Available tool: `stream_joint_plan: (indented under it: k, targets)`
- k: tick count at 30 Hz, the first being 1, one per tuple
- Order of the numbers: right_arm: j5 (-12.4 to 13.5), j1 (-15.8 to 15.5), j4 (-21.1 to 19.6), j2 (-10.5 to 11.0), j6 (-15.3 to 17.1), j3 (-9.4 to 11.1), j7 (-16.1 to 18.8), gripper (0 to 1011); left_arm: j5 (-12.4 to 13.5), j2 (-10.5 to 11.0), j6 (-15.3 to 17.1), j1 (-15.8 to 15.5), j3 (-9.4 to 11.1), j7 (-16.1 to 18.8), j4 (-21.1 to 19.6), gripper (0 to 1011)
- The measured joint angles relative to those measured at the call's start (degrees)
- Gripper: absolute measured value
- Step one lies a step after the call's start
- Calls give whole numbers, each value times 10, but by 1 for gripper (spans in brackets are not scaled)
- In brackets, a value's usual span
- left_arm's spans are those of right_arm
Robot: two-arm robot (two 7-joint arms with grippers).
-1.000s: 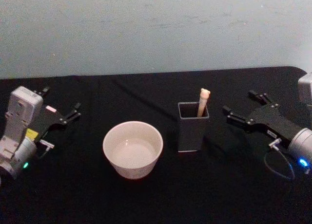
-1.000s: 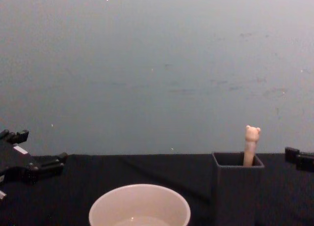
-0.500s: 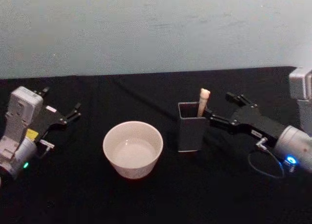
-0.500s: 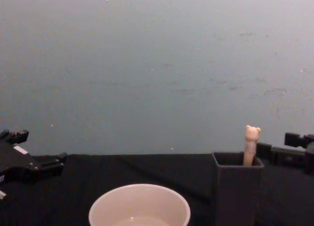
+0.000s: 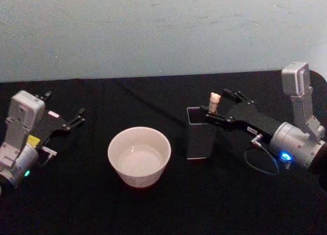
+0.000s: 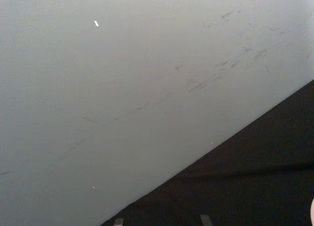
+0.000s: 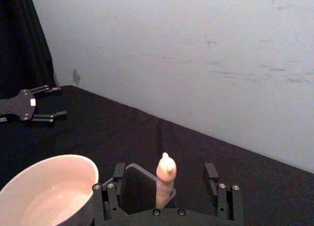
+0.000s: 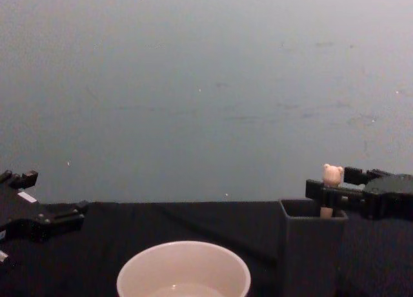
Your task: Pick up the stirring spoon with one hand, stir inside the cup, then place it back in its original position.
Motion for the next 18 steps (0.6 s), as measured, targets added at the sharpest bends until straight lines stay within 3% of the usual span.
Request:
stream_joint_plan:
  k: [6, 18]
  targets:
    - [-6, 9, 13, -13, 0, 0, 2, 1002, 0, 0, 0, 0, 0, 0, 0, 1001]
    - [-6, 8, 13, -13, 1, 1, 2, 1002, 0, 0, 0, 0, 0, 0, 0, 1001]
